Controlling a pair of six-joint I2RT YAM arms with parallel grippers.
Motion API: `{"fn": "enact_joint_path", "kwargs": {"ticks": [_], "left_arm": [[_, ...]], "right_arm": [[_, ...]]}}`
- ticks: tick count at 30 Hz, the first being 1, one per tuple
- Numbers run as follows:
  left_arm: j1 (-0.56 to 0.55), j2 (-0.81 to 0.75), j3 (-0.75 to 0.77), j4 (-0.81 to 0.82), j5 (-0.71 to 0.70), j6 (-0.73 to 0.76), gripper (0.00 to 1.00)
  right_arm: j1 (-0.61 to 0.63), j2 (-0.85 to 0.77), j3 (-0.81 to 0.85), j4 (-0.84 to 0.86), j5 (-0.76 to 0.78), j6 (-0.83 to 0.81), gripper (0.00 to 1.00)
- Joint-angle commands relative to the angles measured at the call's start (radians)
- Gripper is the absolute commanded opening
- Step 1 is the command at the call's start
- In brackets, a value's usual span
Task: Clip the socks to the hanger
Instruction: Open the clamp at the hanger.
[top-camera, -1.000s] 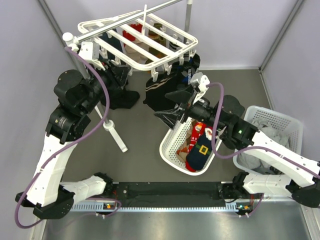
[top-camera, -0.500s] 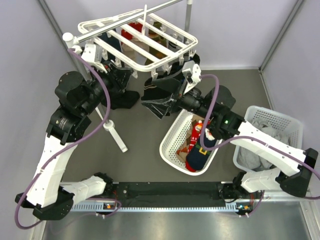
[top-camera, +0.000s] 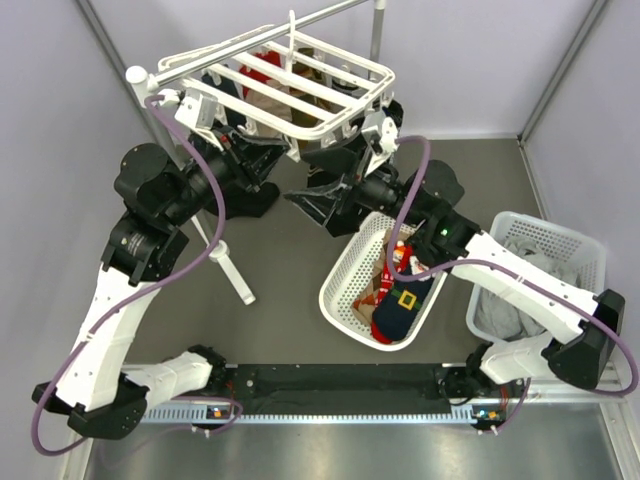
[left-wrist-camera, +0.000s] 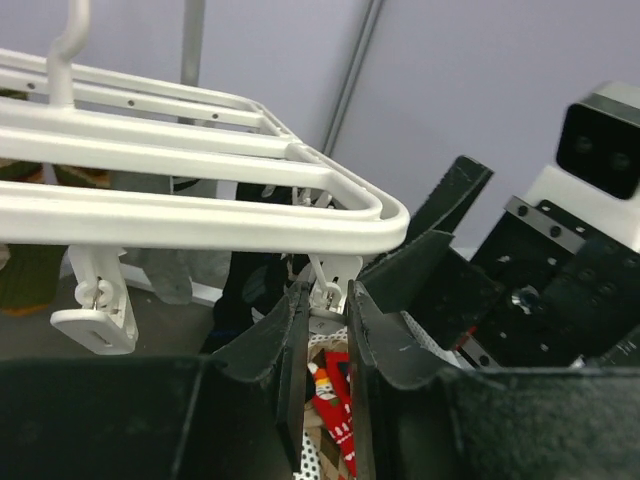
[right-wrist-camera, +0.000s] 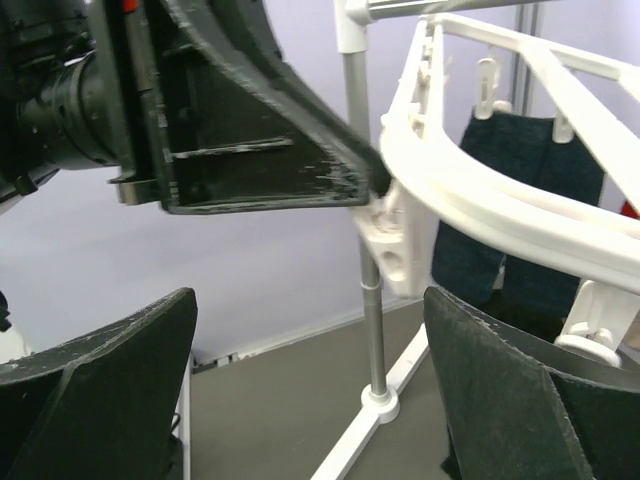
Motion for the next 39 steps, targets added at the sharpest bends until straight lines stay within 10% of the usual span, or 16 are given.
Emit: {"fn": "enact_joint_path", "kwargs": {"ticks": [1,30,39], "left_arm": [[-0.005,0.007,0.002,0.126,0.086,-0.041,0.00],[-0.005,0.029,-0.075,0.288,0.198,-0.178,0.00],[-0.003,0.033,-0.098,0.299,0.197,-0.181,0.00]], "right_arm": [[-0.047,0.006,0.017,0.082,-0.102,0.066,0.93],[-0.137,0.011,0.029,0.101,-0.117,0.063,0.89],[-0.137,0.006,0.026,0.095,-0.141,0.077,0.73]]}}
